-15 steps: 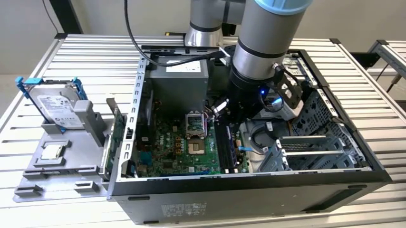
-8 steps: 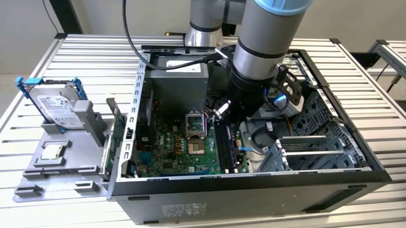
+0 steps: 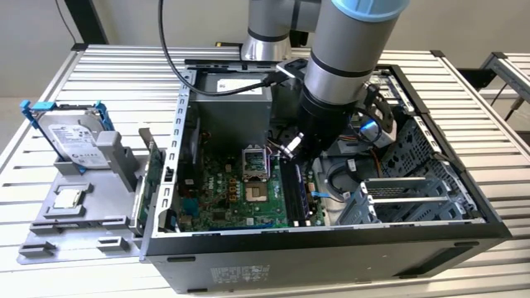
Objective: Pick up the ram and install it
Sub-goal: 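Press down the ram until it locks into place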
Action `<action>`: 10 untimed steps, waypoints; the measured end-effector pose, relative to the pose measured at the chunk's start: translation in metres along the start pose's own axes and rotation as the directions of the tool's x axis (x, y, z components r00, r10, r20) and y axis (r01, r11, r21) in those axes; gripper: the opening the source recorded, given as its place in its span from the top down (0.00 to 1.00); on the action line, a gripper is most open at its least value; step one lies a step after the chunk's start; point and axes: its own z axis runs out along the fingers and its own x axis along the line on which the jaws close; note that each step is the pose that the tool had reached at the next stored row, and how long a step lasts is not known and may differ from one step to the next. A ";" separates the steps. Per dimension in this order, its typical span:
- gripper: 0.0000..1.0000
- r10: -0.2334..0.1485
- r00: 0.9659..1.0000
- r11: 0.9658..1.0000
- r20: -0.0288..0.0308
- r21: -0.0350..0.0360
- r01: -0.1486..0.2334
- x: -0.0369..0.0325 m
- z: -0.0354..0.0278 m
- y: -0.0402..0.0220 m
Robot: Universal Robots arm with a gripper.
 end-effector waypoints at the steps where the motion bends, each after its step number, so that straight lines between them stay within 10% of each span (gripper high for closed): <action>1: 1.00 -0.016 1.000 1.000 0.001 -0.001 0.016 0.0000 0.0000 0.0000; 10: 1.00 -0.170 0.985 0.985 0.025 0.017 0.170 0.0001 0.0005 0.0000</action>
